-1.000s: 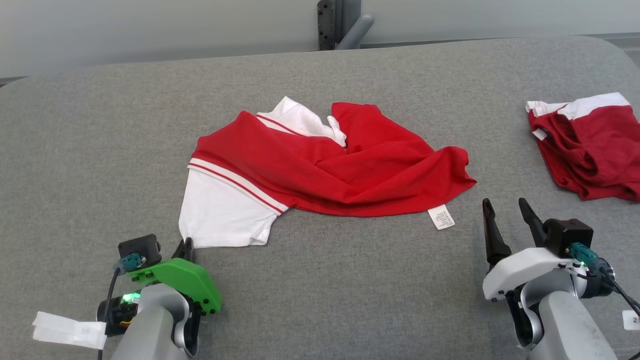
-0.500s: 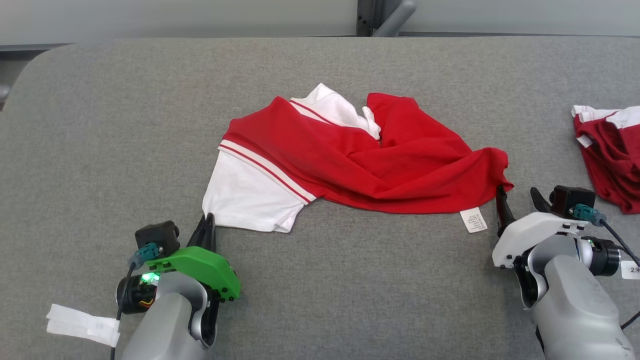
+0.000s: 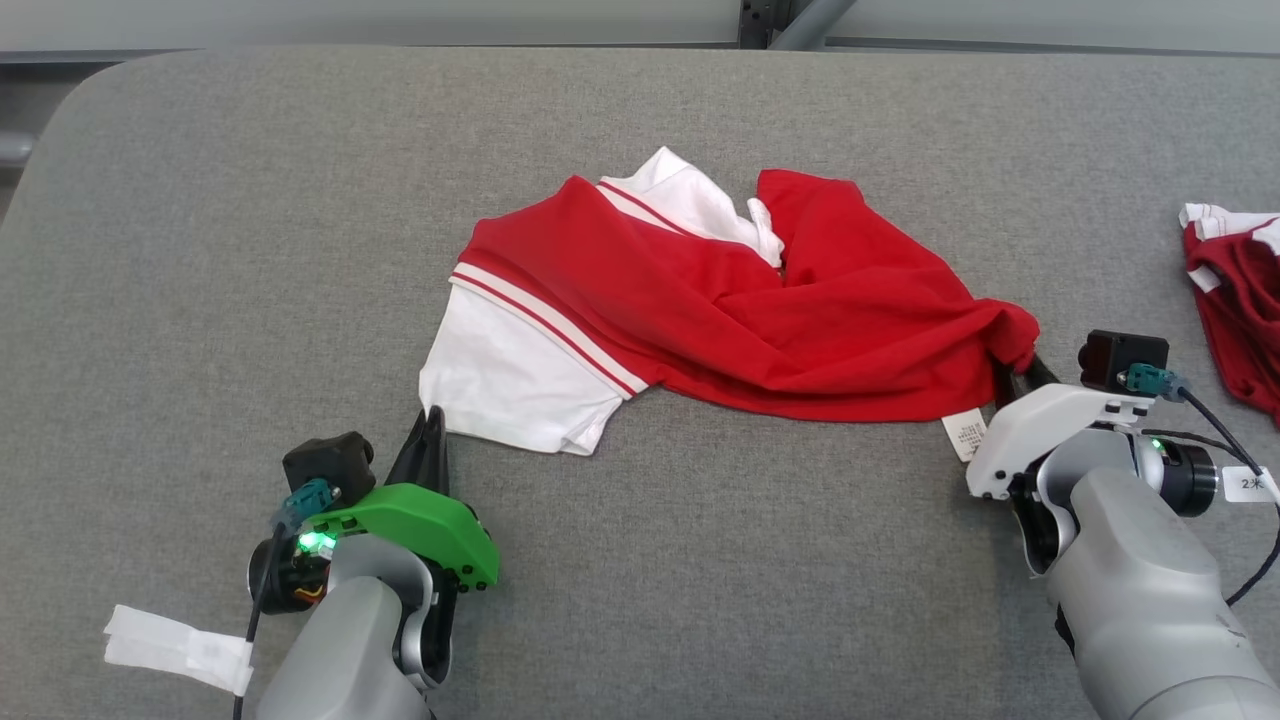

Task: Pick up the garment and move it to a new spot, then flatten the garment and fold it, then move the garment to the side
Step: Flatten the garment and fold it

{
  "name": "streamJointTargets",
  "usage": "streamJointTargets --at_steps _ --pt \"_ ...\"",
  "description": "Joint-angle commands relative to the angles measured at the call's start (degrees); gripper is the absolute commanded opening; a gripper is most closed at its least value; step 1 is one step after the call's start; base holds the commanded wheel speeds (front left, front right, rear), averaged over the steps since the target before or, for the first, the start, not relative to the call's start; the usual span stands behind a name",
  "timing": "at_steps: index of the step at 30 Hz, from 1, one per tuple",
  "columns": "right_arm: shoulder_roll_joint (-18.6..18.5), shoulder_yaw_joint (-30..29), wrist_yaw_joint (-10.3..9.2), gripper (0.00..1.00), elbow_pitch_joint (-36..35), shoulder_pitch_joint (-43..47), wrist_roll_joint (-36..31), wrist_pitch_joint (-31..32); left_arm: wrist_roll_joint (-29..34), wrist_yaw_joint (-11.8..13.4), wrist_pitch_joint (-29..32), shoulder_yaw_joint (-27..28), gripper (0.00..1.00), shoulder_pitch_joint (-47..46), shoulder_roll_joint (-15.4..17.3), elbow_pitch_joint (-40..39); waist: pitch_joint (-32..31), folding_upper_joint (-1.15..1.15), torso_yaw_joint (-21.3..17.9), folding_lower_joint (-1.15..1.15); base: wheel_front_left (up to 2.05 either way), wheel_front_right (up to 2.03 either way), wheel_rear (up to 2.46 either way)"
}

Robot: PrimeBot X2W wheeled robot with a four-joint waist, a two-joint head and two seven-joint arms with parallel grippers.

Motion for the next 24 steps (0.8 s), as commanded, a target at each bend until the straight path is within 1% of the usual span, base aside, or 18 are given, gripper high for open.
streamJointTargets --at_steps 1,7,12,15,19,24 --pt "0.30 0.58 -0.02 0.00 0.66 -0.24 1.17 -0.25 -0.11 0.14 -0.40 0.16 0.00 0.76 0.15 -0.54 -0.17 0.19 -0.38 0.00 0.00 0.00 0.00" --pt "0.67 2.80 -0.03 0.00 -1.67 -0.49 6.21 -1.35 -0.87 -0.32 -0.99 0.52 0.00 1.13 0.15 -2.63 -0.80 0.19 -1.27 0.00 0.00 0.00 0.00" --pt "0.80 6.71 -0.02 0.00 -8.38 1.98 14.35 -1.99 -3.31 -1.34 -1.52 2.01 0.00 2.22 0.14 -7.14 -1.75 0.19 -2.42 0.00 0.00 0.00 0.00" --pt "-0.19 9.89 -0.02 0.00 -15.23 4.27 20.07 -1.73 -4.90 -1.80 -1.81 3.33 0.00 3.13 0.17 -11.13 -2.58 0.19 -3.15 0.00 0.00 0.00 0.00" --pt "-2.51 12.91 -0.02 0.00 -26.32 8.61 28.16 -0.33 -6.87 -2.19 -1.95 4.98 0.00 4.59 0.17 -17.60 -4.03 0.19 -4.05 0.00 0.00 0.00 0.00" --pt "-5.52 13.66 -0.01 0.00 -41.57 14.33 36.41 1.94 -8.40 -1.98 -1.91 6.39 0.00 6.64 0.21 -27.67 -6.40 0.19 -5.21 0.00 0.00 0.00 0.00"
